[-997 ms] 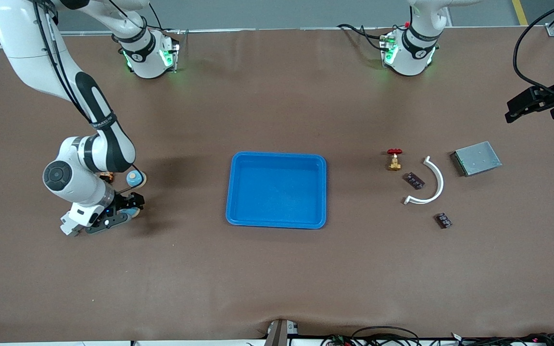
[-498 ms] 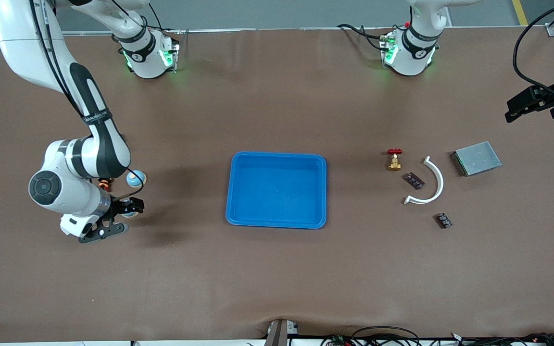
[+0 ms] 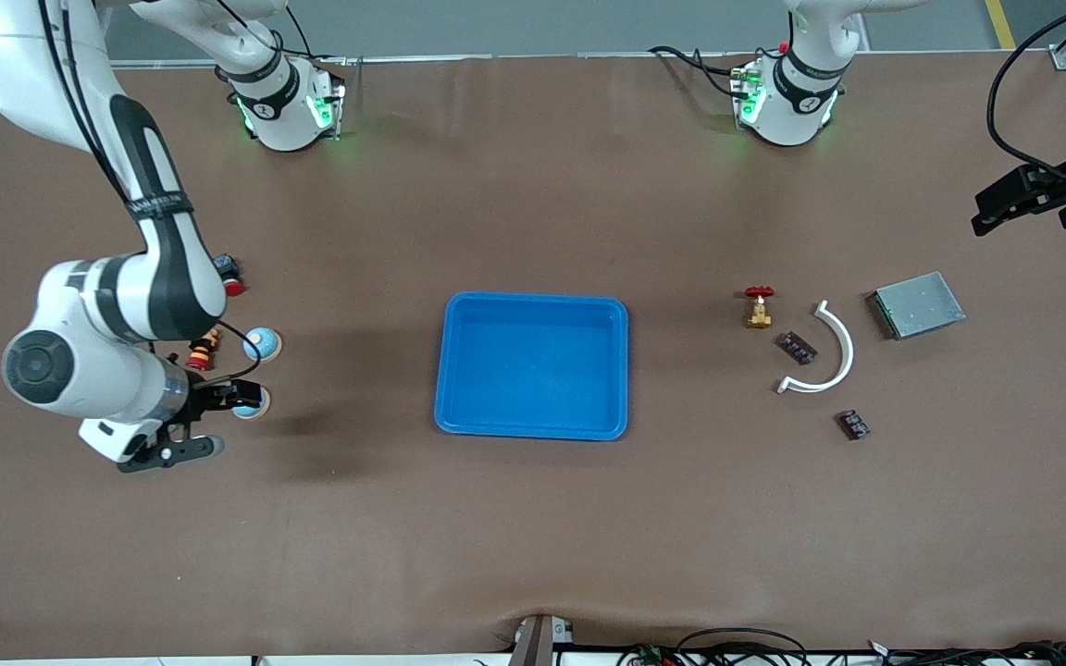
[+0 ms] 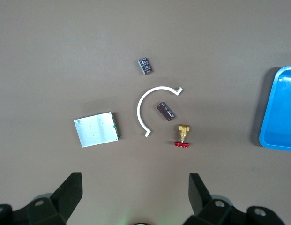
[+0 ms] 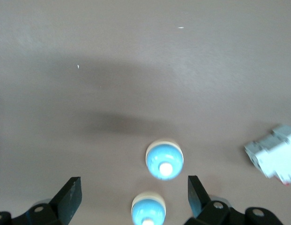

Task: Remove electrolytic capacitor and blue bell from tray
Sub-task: 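Lower the second bell beside the first bell with the right gripper and release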

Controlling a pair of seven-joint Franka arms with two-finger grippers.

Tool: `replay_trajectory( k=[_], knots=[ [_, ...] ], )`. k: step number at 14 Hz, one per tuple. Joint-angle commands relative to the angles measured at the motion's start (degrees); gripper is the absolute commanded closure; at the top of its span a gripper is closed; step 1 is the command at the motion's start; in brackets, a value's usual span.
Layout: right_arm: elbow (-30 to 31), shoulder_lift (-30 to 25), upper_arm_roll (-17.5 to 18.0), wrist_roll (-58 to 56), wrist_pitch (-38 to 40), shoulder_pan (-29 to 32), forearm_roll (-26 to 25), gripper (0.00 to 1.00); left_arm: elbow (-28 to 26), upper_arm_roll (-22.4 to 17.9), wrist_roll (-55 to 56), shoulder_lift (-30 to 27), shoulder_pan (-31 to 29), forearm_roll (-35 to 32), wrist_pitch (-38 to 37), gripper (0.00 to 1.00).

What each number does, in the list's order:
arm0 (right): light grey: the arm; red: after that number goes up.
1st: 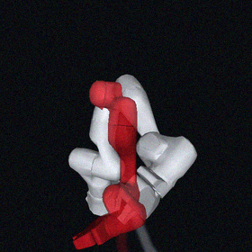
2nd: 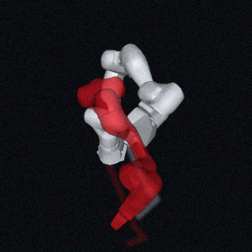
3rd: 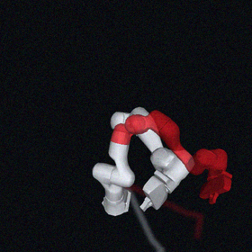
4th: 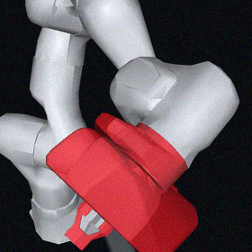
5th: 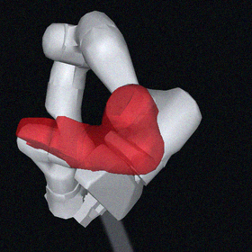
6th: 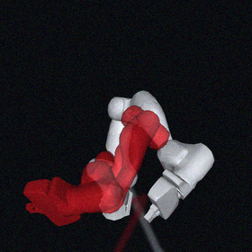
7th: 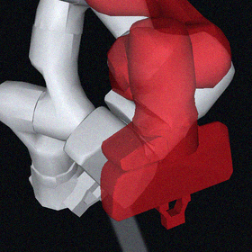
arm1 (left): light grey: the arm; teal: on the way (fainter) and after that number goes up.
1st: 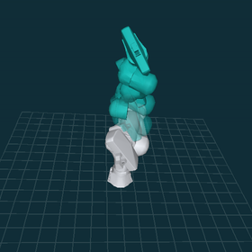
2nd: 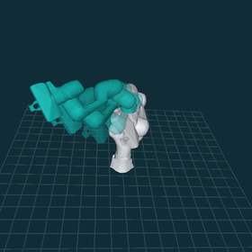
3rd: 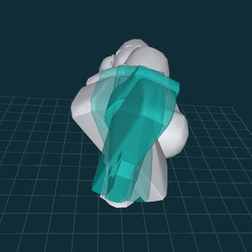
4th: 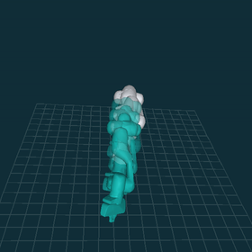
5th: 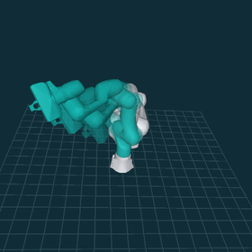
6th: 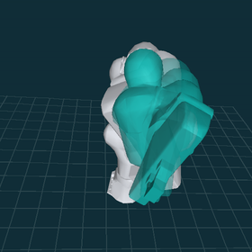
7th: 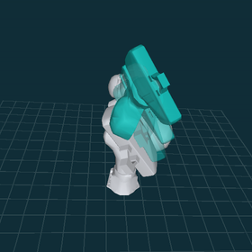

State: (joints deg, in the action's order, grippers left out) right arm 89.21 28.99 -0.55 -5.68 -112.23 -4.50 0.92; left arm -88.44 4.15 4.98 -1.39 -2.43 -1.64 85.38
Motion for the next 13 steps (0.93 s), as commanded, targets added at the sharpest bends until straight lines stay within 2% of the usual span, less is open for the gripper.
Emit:
replay_trajectory(
  k=[1, 4, 7, 13],
  knots=[
    [-1.23, -3.23, 0.2, 7.33, 2.8, -0.15, -0.13, 0.0, -0.16, -0.19, -1.03, -1.07, 0.05, 0.93, -0.21, 0.0],
    [-2.63, -3.77, 0.2, 8.31, 2.89, -0.06, -0.04, 0.0, -0.16, -0.11, -0.76, -1.07, 0.05, 0.93, -0.3, 0.0],
    [-5.88, -4.29, 0.28, 11.22, 6.57, -0.24, -0.65, 0.0, -0.16, 0.6, -0.5, -1.15, 0.05, 0.93, -0.39, 0.0],
    [-7.03, -7.01, 0.2, 11.22, 11.23, -0.33, -1.18, 0.0, -0.16, 0.68, -0.41, -1.15, -0.03, 0.93, -0.39, 0.0]
  ],
)
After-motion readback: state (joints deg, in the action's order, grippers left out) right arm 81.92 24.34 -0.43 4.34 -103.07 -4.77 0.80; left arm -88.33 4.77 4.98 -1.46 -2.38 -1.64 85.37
